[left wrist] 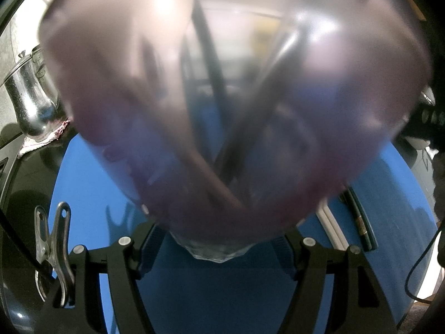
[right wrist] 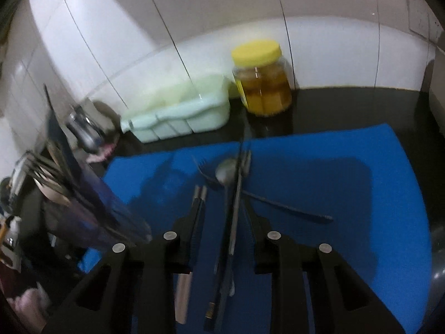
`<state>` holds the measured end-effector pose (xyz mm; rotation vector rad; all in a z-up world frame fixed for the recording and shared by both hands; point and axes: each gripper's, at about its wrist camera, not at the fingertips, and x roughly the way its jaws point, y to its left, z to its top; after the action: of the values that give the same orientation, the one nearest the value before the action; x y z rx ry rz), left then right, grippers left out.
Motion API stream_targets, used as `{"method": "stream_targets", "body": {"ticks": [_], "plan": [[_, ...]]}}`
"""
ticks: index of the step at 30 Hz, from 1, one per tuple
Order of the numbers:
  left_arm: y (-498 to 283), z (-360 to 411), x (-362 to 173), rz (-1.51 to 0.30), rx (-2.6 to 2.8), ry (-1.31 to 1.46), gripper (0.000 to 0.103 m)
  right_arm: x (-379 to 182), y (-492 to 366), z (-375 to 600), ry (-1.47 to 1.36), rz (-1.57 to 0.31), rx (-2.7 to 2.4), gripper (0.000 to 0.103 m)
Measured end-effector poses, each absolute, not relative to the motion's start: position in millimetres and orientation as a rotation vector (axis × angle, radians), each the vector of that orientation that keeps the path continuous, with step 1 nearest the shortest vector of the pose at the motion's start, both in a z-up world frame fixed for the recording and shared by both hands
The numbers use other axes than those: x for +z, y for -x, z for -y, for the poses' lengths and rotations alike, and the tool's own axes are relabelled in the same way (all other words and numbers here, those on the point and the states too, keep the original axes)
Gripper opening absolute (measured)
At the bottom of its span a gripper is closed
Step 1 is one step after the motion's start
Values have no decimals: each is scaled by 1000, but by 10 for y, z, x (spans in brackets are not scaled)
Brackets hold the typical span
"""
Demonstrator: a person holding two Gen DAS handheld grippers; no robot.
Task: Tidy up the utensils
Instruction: 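Move the right tool back over the mat toward the dark chopstick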
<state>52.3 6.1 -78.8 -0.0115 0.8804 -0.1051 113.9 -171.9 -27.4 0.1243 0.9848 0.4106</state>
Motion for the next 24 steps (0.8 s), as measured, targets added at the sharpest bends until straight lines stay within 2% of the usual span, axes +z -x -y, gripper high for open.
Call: {"method": "stream_targets", "body": {"ticks": [7, 24], "plan": [[-520, -61, -789, -880, -105, 11, 73, -501, -1114, 1641, -18, -1043, 377, 21], [-514, -58, -790, -880, -105, 11, 73, -657, -1125, 1582, 44, -1080, 354, 21]]}}
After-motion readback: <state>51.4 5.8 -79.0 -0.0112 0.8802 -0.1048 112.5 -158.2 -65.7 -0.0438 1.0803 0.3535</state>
